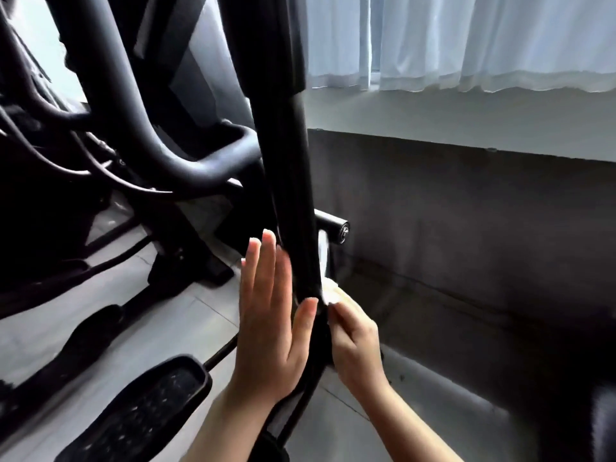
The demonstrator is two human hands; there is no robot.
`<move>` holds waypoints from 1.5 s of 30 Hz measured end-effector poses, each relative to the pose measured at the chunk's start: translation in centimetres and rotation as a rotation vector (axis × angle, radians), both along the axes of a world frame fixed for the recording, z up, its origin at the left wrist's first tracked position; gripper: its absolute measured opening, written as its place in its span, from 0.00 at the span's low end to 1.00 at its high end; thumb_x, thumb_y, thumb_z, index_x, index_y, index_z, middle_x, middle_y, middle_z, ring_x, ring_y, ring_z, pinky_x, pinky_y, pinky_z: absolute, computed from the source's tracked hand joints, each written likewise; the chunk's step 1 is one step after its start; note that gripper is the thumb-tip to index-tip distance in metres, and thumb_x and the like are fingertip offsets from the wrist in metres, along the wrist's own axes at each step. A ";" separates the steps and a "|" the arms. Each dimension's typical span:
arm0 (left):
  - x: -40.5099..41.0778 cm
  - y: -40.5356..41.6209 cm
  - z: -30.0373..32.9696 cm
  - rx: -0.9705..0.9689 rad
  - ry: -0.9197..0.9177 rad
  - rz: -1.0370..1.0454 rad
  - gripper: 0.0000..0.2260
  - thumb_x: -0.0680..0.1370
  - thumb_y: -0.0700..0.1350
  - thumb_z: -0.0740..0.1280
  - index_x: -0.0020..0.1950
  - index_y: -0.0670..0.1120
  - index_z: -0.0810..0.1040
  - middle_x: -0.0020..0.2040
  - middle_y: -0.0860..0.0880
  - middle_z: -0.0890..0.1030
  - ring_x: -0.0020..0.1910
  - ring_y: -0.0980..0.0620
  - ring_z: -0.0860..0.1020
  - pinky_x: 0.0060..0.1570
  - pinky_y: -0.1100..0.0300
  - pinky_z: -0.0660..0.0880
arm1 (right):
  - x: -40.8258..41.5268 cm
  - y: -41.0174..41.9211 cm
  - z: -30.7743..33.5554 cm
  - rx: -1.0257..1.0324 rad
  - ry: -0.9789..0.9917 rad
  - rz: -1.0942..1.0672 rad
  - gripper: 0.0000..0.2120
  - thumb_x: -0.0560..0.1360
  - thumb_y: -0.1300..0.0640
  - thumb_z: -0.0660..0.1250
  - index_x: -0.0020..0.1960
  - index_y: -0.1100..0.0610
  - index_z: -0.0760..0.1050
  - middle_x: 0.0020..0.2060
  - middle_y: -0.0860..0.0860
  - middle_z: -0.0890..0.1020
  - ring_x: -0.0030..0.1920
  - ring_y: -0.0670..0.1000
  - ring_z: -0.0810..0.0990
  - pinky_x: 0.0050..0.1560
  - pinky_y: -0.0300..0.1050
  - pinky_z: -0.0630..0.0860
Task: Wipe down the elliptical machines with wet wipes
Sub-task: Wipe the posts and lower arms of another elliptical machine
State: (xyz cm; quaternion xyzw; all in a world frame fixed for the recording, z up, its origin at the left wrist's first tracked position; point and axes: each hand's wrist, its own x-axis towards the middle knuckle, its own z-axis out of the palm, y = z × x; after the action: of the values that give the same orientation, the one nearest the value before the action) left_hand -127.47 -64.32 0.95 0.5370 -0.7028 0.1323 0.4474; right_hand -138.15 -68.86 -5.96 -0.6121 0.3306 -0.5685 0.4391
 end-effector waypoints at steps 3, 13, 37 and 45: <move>-1.1 -0.3 -0.6 -0.055 0.040 0.045 0.29 0.85 0.51 0.52 0.80 0.52 0.38 0.81 0.53 0.40 0.80 0.45 0.44 0.78 0.48 0.46 | -0.6 -2.9 -1.3 0.131 0.100 0.094 0.26 0.77 0.72 0.58 0.56 0.42 0.79 0.59 0.32 0.79 0.64 0.39 0.75 0.68 0.45 0.70; -2.5 -2.9 -1.3 -0.040 0.303 0.004 0.37 0.79 0.67 0.54 0.78 0.59 0.35 0.79 0.62 0.44 0.79 0.54 0.48 0.76 0.53 0.50 | -1.4 -3.9 0.2 0.200 0.139 0.174 0.30 0.71 0.74 0.56 0.48 0.39 0.80 0.51 0.25 0.78 0.59 0.33 0.75 0.58 0.25 0.67; -6.9 -2.2 -0.8 -0.106 0.279 0.560 0.34 0.81 0.66 0.40 0.80 0.48 0.40 0.81 0.48 0.46 0.77 0.34 0.51 0.76 0.51 0.50 | -1.2 -13.4 -2.6 -0.470 0.553 0.411 0.24 0.67 0.73 0.57 0.57 0.58 0.80 0.59 0.51 0.78 0.62 0.55 0.74 0.65 0.35 0.66; -8.3 -0.9 -1.1 -0.100 0.220 0.674 0.31 0.83 0.62 0.40 0.80 0.44 0.48 0.81 0.47 0.46 0.80 0.45 0.45 0.77 0.52 0.49 | -4.9 -6.8 3.9 -0.550 0.256 0.646 0.26 0.74 0.69 0.53 0.69 0.58 0.73 0.63 0.48 0.77 0.61 0.48 0.77 0.59 0.25 0.67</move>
State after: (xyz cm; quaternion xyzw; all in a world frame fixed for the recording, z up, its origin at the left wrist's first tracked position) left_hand -135.79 -65.19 -0.15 0.7271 -0.4264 0.2482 0.4774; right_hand -143.00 -75.70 -2.09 -0.8435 0.0104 -0.3888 0.3704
